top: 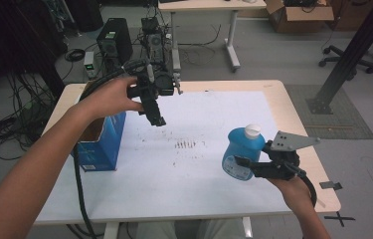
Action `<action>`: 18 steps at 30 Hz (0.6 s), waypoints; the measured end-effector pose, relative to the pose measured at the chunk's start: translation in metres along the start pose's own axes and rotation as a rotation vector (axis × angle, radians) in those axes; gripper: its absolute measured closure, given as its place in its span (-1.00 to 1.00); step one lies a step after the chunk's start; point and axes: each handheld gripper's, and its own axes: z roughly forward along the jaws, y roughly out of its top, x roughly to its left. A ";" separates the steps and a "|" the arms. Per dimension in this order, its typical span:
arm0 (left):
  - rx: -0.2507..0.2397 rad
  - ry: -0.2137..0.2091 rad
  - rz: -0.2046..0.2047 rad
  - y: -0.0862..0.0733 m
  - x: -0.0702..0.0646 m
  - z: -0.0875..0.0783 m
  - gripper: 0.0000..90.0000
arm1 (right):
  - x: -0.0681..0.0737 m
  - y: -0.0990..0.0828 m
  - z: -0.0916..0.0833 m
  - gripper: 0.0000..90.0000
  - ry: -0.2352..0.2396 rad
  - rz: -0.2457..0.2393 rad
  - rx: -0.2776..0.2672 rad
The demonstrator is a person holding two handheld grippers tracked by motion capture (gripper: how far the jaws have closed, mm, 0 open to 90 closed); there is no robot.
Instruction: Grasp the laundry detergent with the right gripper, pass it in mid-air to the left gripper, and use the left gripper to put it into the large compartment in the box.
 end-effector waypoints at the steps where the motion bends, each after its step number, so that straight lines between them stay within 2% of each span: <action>1: -0.004 0.002 0.002 0.001 -0.001 -0.001 -0.86 | 0.000 0.002 -0.001 -0.02 0.005 0.002 0.000; 9: -0.007 0.000 0.015 0.003 -0.006 -0.012 -0.86 | -0.001 0.020 -0.005 -0.02 0.040 -0.020 0.024; 12: -0.014 -0.006 0.020 0.003 -0.009 -0.018 -0.86 | -0.002 0.031 -0.007 -0.02 0.079 -0.025 0.028; 16: -0.020 -0.007 0.026 0.003 -0.012 -0.022 -0.86 | -0.004 0.039 -0.007 -0.02 0.107 -0.030 0.031; 18: -0.021 -0.010 0.028 0.003 -0.015 -0.024 -0.86 | -0.006 0.046 -0.007 -0.02 0.146 -0.037 0.039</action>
